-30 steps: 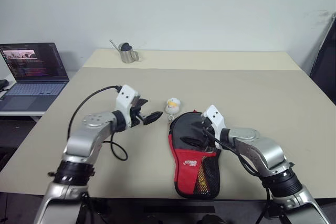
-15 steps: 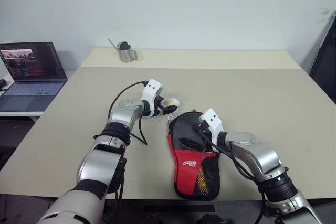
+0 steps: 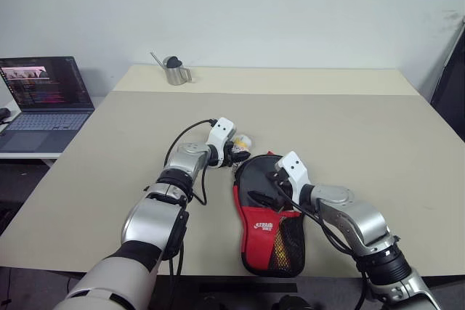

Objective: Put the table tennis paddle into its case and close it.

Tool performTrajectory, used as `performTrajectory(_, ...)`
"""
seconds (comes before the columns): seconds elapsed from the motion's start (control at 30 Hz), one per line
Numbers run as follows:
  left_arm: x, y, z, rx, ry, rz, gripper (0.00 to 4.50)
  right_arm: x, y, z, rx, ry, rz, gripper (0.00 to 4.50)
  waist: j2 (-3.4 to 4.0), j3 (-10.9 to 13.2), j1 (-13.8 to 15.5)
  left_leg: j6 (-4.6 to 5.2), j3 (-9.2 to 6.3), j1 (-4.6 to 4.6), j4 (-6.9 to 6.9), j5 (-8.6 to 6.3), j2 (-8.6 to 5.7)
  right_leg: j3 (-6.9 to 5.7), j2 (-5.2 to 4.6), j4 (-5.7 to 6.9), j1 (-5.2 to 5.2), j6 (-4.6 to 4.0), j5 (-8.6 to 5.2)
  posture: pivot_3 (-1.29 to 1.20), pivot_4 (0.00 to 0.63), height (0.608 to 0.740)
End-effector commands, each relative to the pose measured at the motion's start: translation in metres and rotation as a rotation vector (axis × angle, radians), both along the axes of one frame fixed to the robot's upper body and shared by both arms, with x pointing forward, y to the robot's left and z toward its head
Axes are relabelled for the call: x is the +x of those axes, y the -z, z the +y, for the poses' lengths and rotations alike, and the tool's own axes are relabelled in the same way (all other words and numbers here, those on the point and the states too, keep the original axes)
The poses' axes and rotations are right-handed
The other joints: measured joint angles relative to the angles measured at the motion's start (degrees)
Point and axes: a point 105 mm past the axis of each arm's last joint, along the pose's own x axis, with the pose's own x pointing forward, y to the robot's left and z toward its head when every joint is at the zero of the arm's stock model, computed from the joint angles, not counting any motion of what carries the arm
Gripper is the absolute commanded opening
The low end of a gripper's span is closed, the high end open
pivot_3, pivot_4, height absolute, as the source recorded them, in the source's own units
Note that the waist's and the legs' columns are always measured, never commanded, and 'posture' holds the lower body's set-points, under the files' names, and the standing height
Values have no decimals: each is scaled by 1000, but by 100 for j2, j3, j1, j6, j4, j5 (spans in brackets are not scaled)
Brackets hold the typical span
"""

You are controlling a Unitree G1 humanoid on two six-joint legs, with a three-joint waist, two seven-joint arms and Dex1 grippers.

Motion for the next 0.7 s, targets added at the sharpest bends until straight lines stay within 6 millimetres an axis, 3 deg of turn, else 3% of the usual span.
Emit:
performTrajectory(0.03, 5, -16, -5, -11, 7, -53, 1786, 0, -7, -3, 11, 17, -20, 4500, 0, 0, -1, 0, 0, 0, 0, 0, 0, 0, 0, 0, 0, 0, 0, 0, 150, 740)
performTrajectory(0.13, 4, -15, -5, -8, 8, -58, 711, 0, -5, -5, 8, 23, -3, 4500, 0, -1, -1, 0, -1, 0, 0, 0, 0, 0, 0, 2, 0, 0, 0, 0, 150, 740)
performTrajectory(0.2, 4, -14, -5, -6, 16, -63, 292, -2, -2, -6, 4, 23, 5, 4500, -1, -1, 0, 0, -1, 0, 2, 0, 0, 0, 0, 4, 0, 0, 0, 0, 150, 740)
performTrajectory(0.43, -1, -13, -2, 20, 61, -82, 252, -1, 45, -16, -114, 58, 106, 4500, -9, -10, -9, 0, 0, 6, 7, 0, 0, 1, 1, 13, 3, 0, 0, 0, 150, 740)
performTrajectory(0.7, 6, -15, -5, 133, 48, -148, 252, 0, 55, -16, -142, 87, 122, 4500, -37, -33, -2, 0, -4, 24, 67, 0, -1, 2, 4, 84, 16, 17, -9, 0, 150, 740)
